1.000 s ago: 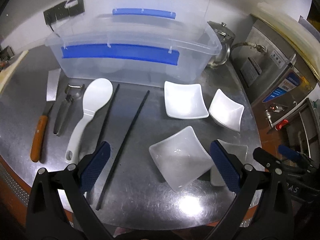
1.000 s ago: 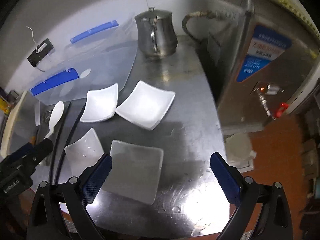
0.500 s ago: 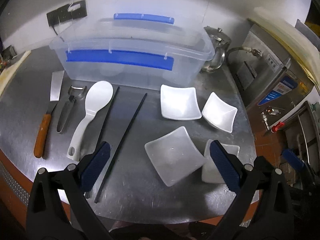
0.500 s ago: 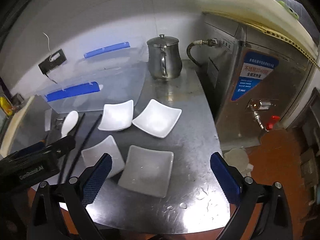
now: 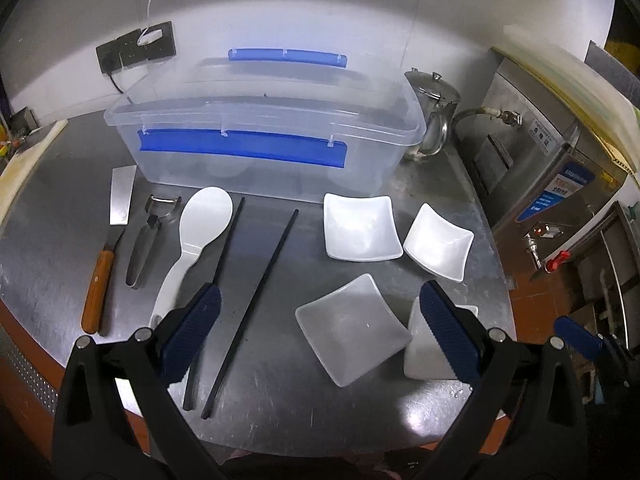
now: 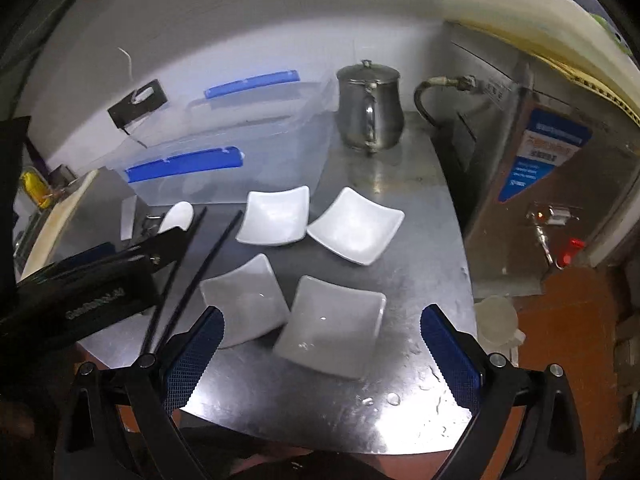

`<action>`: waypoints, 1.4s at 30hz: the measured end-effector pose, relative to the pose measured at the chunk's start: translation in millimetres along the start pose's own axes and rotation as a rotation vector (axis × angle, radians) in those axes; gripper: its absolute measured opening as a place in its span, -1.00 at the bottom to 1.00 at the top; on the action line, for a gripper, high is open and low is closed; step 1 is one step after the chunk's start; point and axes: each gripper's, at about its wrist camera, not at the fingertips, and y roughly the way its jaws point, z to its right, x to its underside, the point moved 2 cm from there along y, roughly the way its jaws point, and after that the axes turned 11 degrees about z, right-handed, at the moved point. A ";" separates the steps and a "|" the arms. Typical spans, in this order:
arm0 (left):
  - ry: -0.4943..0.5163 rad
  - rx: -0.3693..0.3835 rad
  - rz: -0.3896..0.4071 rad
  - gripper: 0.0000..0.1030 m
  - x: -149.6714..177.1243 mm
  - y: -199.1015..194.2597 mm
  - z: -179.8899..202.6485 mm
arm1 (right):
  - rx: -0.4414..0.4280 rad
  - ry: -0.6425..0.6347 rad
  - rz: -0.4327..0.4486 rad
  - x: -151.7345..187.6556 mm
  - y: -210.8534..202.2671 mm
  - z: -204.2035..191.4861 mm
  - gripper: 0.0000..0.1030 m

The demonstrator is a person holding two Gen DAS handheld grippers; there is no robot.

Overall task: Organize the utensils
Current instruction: 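Grasp a white square dish rim with the left tool while the right tool grasps another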

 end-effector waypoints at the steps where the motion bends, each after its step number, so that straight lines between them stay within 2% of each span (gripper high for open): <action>1: 0.002 0.001 0.002 0.86 -0.5 0.1 -0.1 | -0.003 0.001 0.004 -0.8 -0.2 -0.2 0.90; 4: -0.006 0.038 -0.013 0.86 0.2 4.3 -0.9 | -0.015 0.018 -0.026 -0.2 6.8 2.9 0.90; 8: 0.008 0.060 -0.038 0.86 3.8 15.6 0.2 | 0.047 0.103 -0.071 -0.9 27.3 28.6 0.90; 11: -0.009 0.110 -0.089 0.86 8.9 32.6 -1.0 | 0.096 0.106 -0.082 -3.5 42.9 46.5 0.90; 14: -0.013 0.129 -0.153 0.86 18.9 46.9 -2.7 | 0.069 0.092 -0.162 1.1 63.3 56.0 0.90; 19: -0.093 0.162 -0.267 0.86 45.5 64.7 -13.4 | 0.048 0.146 -0.243 16.1 78.5 65.3 0.89; 21: -0.112 0.171 -0.294 0.85 52.1 70.5 -14.7 | 0.031 0.149 -0.272 22.9 82.8 63.5 0.83; 22: -0.123 0.180 -0.306 0.85 55.0 73.5 -15.2 | 0.027 0.146 -0.287 25.4 86.1 61.8 0.69; 23: -0.129 0.183 -0.315 0.77 56.9 75.4 -15.5 | 0.020 0.143 -0.311 29.2 90.1 60.4 0.57; 27: -0.161 0.194 -0.363 0.52 67.2 89.1 -16.1 | -0.011 0.173 -0.345 33.7 95.9 62.8 0.45; 29: -0.187 0.211 -0.373 0.35 70.0 93.0 -16.8 | -0.012 0.175 -0.348 33.1 97.7 64.1 0.26; 31: -0.217 0.217 -0.377 0.25 72.2 98.2 -18.3 | -0.018 0.182 -0.353 31.8 99.8 66.6 0.23; 32: -0.225 0.216 -0.380 0.12 72.4 100.5 -18.6 | -0.024 0.189 -0.356 31.4 101.1 69.0 0.14; 35: -0.252 0.225 -0.391 -0.07 74.9 105.6 -21.3 | -0.041 0.220 -0.383 33.5 107.3 71.5 -0.07; 40: -0.255 0.243 -0.407 -0.17 76.4 110.8 -17.5 | -0.073 0.263 -0.431 41.1 114.6 70.7 -0.14; 42: -0.254 0.245 -0.408 -0.21 74.3 113.9 -14.7 | -0.091 0.296 -0.451 43.9 116.9 71.5 -0.30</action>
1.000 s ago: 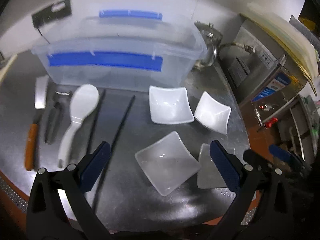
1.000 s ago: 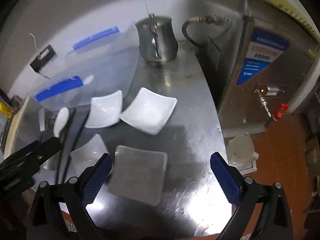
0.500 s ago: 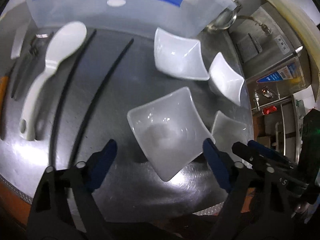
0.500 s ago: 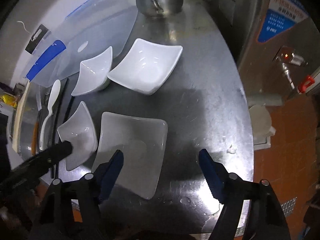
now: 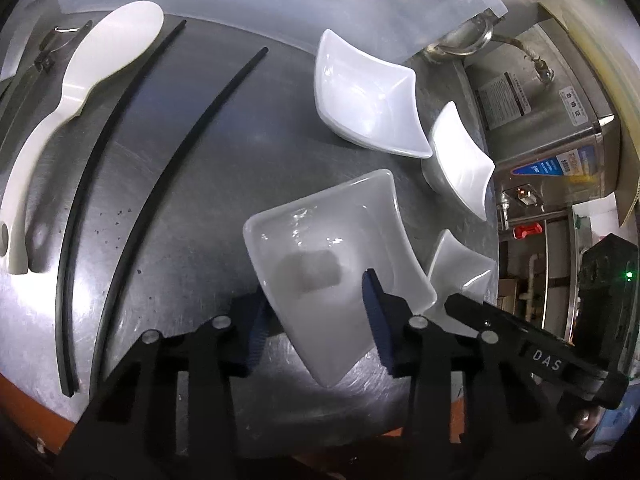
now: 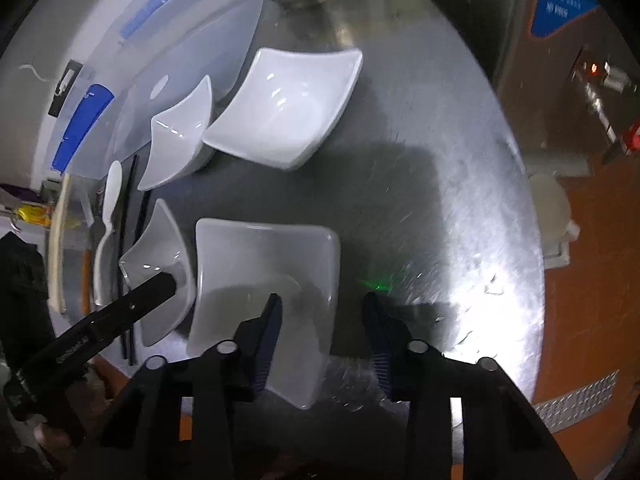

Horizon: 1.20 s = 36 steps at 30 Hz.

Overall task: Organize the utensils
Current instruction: 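Grasp a white square dish rim with the left tool while the right tool grasps another, then lift both dishes into the clear box and open both tools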

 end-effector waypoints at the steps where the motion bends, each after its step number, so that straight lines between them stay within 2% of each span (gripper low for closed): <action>1: -0.001 0.000 0.000 -0.30 -0.6 0.4 -0.5 | -0.004 0.013 -0.004 0.3 1.1 1.1 -0.46; 2: -0.003 -0.002 0.000 -0.39 -1.7 1.4 -1.5 | -0.006 0.024 -0.008 0.9 2.1 2.0 -0.64; 3: -0.003 -0.003 -0.002 -0.43 -2.9 3.1 -1.2 | -0.008 0.039 -0.015 1.1 3.6 2.9 -0.69; 7: 0.010 -0.011 -0.004 -0.72 -6.3 5.3 -5.2 | -0.013 0.080 -0.009 0.1 3.9 4.0 -0.75; 13: 0.003 0.022 -0.008 -0.85 -13.7 6.2 -13.8 | -0.043 0.138 0.005 -0.6 -5.0 8.6 -0.85; 15: 0.003 0.056 -0.013 -0.89 -17.7 3.3 -18.3 | -0.045 0.145 0.009 -2.3 -9.5 11.6 -0.86; 20: 0.092 0.073 -0.022 -0.90 -25.3 -0.2 -13.8 | -0.067 0.207 -0.002 -1.4 -9.4 21.3 -0.87; 26: 0.109 0.144 -0.049 -0.90 -33.1 -7.1 -15.1 | -0.113 0.291 0.004 0.4 -20.6 26.9 -0.86; 28: 0.131 0.178 -0.043 -0.90 -39.3 -20.7 -13.3 | -0.137 0.308 0.018 -1.0 -31.9 27.2 -0.86; 32: 0.154 0.250 -0.003 -0.90 -63.3 -59.3 -13.3 | -0.225 0.302 0.107 -16.6 -72.8 5.7 -0.86; 36: 0.191 0.282 0.117 -0.90 -114.9 -111.6 -16.4 | -0.314 0.235 0.195 -55.7 -105.0 -33.8 -0.86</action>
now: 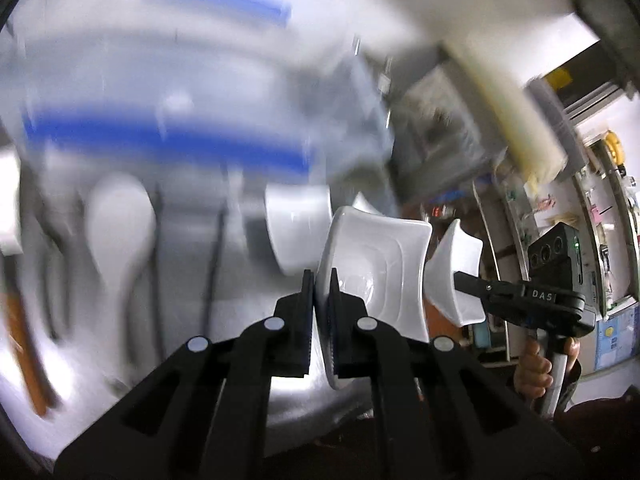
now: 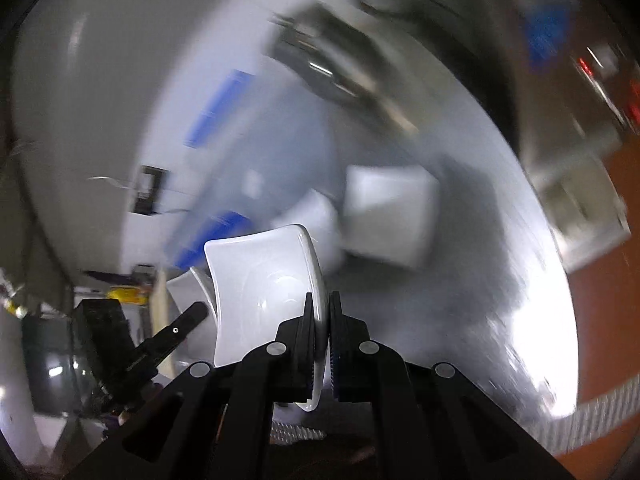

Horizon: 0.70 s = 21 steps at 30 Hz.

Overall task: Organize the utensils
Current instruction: 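Lift both dishes into the clear box and open both tools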

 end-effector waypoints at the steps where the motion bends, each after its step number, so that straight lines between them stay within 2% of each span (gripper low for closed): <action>1: 0.014 -0.005 0.029 -0.90 -15.1 -7.9 -1.9 | -0.011 -0.014 0.011 -9.8 2.1 -12.8 -0.86; 3: 0.049 -0.035 0.081 -0.90 -53.9 -19.5 -9.0 | -0.020 -0.078 0.037 -37.6 13.7 -48.3 -0.86; 5: 0.087 -0.068 0.110 -0.90 -91.7 -22.9 -18.8 | 0.013 -0.140 0.070 -60.9 26.6 -75.9 -0.86; 7: 0.114 -0.091 0.099 -0.90 -123.4 -12.9 -26.9 | 0.053 -0.209 0.081 -84.5 49.9 -103.3 -0.86; 9: 0.122 -0.103 0.041 -0.90 -153.0 11.1 -41.7 | 0.121 -0.243 0.062 -107.5 86.0 -123.1 -0.86; 13: 0.108 -0.170 -0.054 -0.90 -180.7 62.3 -79.7 | 0.293 -0.280 0.018 -140.9 158.3 -130.5 -0.86; 17: 0.072 -0.207 -0.163 -0.90 -195.8 120.9 -113.7 | 0.419 -0.286 -0.056 -155.5 215.9 -123.9 -0.86; 21: 0.056 -0.248 -0.248 -0.89 -199.5 167.6 -137.4 | 0.544 -0.354 -0.115 -161.9 261.3 -118.4 -0.87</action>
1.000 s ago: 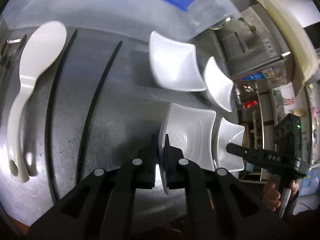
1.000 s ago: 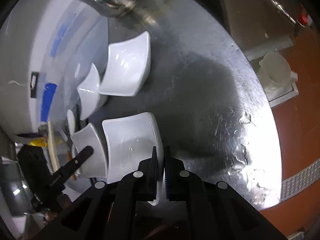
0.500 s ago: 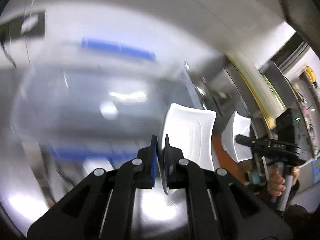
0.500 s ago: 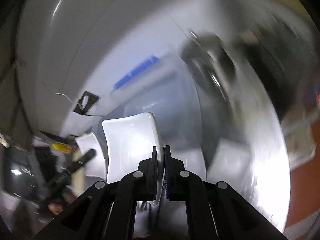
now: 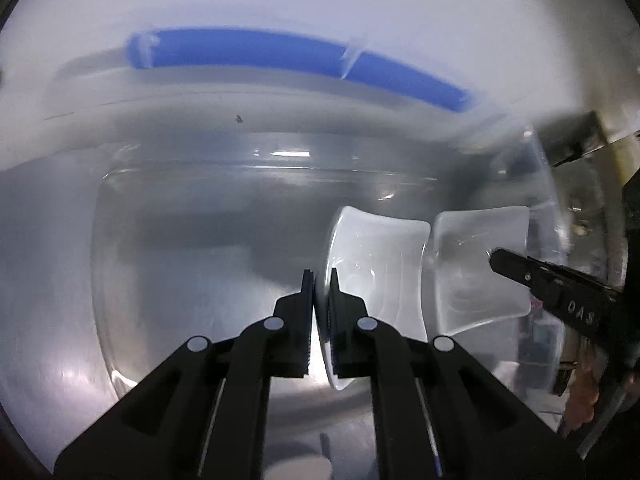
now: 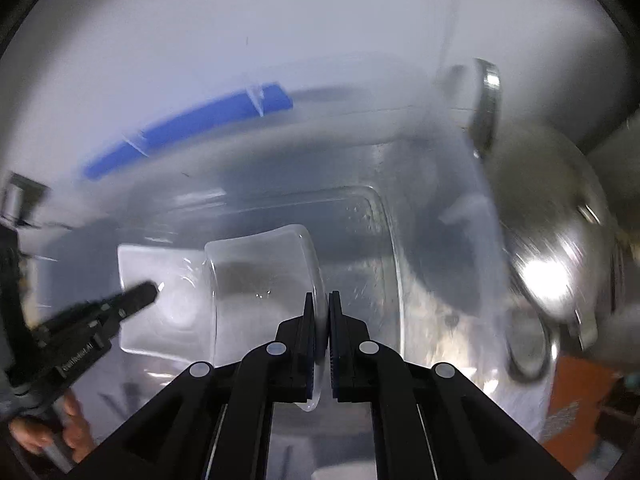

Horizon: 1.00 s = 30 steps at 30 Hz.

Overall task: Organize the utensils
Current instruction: 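Lift both dishes into the clear box and open both tools, then grasp a white square dish with the left tool while the right tool grasps another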

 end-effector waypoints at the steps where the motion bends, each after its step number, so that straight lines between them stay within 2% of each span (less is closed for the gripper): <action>1: -0.006 -0.011 -0.019 -0.89 -1.9 8.4 -2.3 | 0.026 -0.014 -0.008 -2.2 8.1 -3.5 -0.86; 6: 0.002 -0.113 -0.071 -0.89 -6.7 38.6 -11.5 | 0.148 -0.102 -0.044 -0.4 39.3 -10.2 -0.86; 8: -0.021 -0.093 -0.069 -0.89 -7.4 42.3 -15.2 | 0.181 -0.123 -0.063 1.2 51.3 -13.4 -0.85; 10: -0.019 -0.116 -0.060 -0.89 -9.1 42.7 -15.0 | 0.209 -0.146 -0.039 0.9 56.2 -17.5 -0.85; 12: 0.017 -0.185 -0.060 -0.79 -6.9 46.3 -13.6 | 0.231 -0.172 -0.023 -0.8 55.8 -22.1 -0.86; 14: 0.050 -0.245 -0.067 -0.46 -4.7 50.4 -11.5 | 0.232 -0.191 0.000 -1.2 49.7 -30.1 -0.82; 15: 0.067 -0.257 -0.050 -0.37 -3.6 47.3 -9.4 | 0.223 -0.207 0.012 1.3 41.7 -29.6 -0.81; 17: 0.100 -0.265 0.023 -0.08 -3.6 28.8 0.0 | 0.214 -0.233 0.059 3.6 21.7 -30.4 -0.80; 19: 0.139 -0.289 0.116 -0.06 -3.3 -0.8 12.8 | 0.185 -0.267 0.166 0.6 -22.1 -32.8 -0.79; 21: 0.196 -0.290 0.272 -0.05 2.4 -53.3 38.1 | 0.114 -0.278 0.244 11.5 -66.2 -28.3 -0.74; 22: 0.222 -0.285 0.337 0.08 7.7 -76.5 48.6 | 0.078 -0.279 0.279 18.5 -88.0 -23.7 -0.41; 23: 0.250 -0.275 0.400 0.24 16.3 -101.2 61.7 | 0.048 -0.279 0.317 27.2 -109.9 -17.7 0.13; 24: 0.285 -0.248 0.474 0.28 32.4 -132.6 79.2 | 0.014 -0.275 0.379 40.8 -139.2 -7.2 0.24; 27: 0.351 -0.176 0.574 0.29 75.9 -186.3 115.9 | -0.016 -0.252 0.482 72.6 -188.8 23.8 0.27; 30: 0.396 -0.048 0.581 0.37 130.9 -198.8 148.8 | -0.072 -0.174 0.472 117.6 -202.7 66.0 0.27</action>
